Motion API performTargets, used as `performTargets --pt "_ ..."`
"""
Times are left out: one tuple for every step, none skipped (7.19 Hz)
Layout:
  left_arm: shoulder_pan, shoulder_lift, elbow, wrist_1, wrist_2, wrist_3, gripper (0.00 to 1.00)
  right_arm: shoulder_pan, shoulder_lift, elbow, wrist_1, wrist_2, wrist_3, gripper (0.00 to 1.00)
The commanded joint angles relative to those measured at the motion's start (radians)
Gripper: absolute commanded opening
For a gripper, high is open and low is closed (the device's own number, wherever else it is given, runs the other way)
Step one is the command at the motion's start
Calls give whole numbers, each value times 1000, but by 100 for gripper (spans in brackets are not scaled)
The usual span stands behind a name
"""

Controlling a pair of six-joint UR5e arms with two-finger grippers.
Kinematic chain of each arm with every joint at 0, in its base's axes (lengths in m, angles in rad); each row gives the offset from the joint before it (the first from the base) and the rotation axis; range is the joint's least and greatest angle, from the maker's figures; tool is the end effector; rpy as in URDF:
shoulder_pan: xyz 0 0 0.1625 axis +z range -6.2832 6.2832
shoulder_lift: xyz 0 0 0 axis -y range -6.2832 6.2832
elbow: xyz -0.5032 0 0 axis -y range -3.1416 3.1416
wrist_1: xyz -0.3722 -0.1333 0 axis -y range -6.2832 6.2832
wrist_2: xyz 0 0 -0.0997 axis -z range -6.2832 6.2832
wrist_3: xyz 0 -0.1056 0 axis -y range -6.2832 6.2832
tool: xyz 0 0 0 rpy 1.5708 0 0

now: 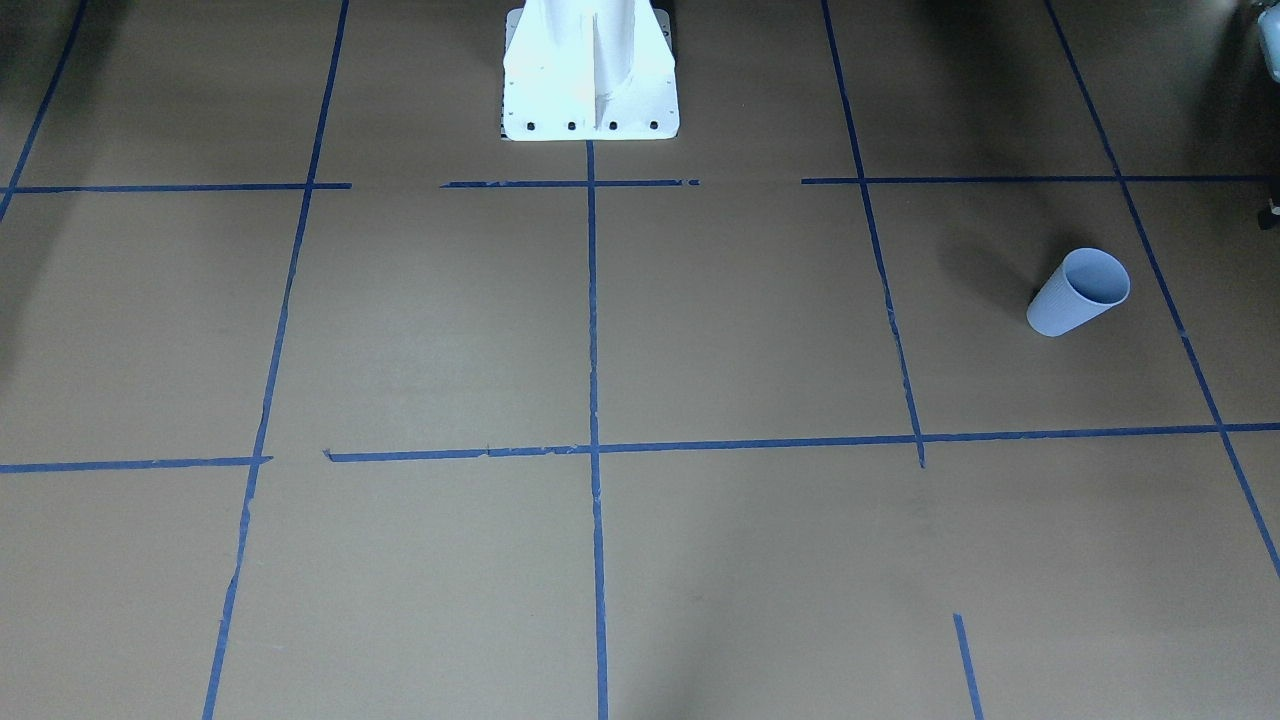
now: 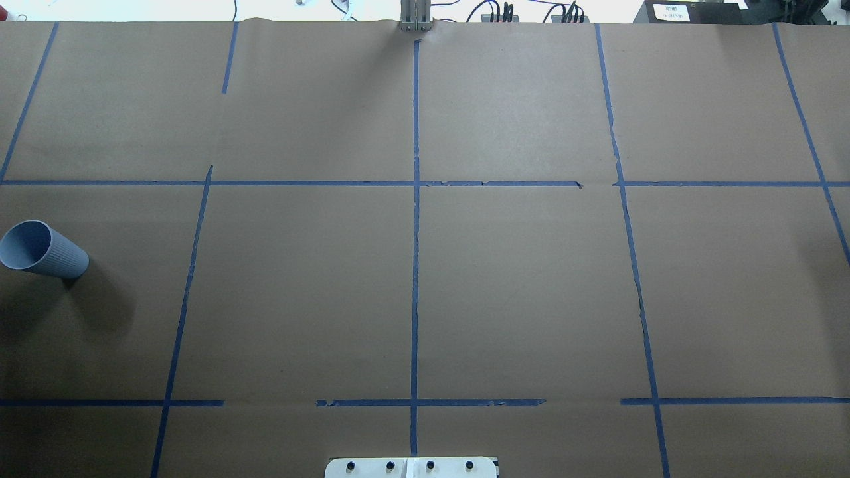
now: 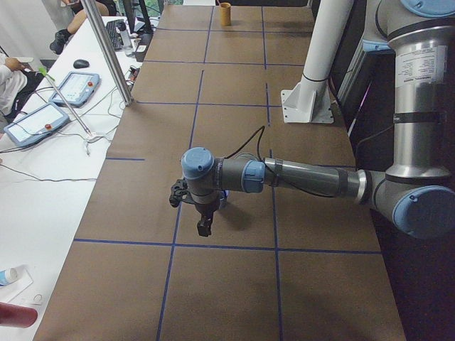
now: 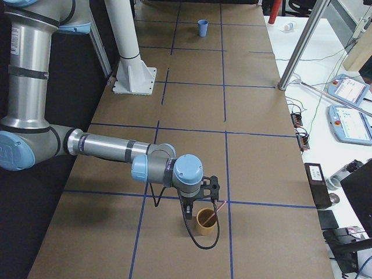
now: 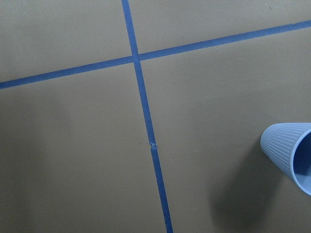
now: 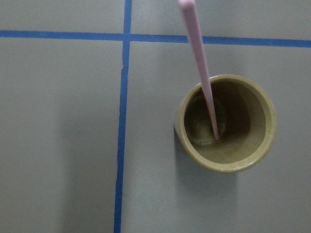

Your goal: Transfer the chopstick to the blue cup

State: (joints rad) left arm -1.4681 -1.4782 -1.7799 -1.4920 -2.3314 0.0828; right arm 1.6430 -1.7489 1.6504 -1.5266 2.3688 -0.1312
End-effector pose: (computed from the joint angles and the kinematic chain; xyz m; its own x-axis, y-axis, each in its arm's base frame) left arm -0.0165 -0.4296 0.6930 0.7070 0.1820 -0.6834 -0.1615 0.9823 0.0945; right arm 0.0847 -0.3717 0.7734 0.6970 -0.0419 0.7159 0.0193 0.9990 0.0397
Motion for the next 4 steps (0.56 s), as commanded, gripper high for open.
performTargets --pt "-3 2 13 -16 -3 2 100 -2 2 0 0 1 4 100" --pt "-3 9 5 -21 -22 -1 100 0 -1 3 16 1 1 100" --pt "5 7 -6 -48 -35 -62 100 -2 -3 -4 60 6 8 100" --pt "64 4 -16 -138 -89 -233 100 -2 -4 -4 68 13 7 100"
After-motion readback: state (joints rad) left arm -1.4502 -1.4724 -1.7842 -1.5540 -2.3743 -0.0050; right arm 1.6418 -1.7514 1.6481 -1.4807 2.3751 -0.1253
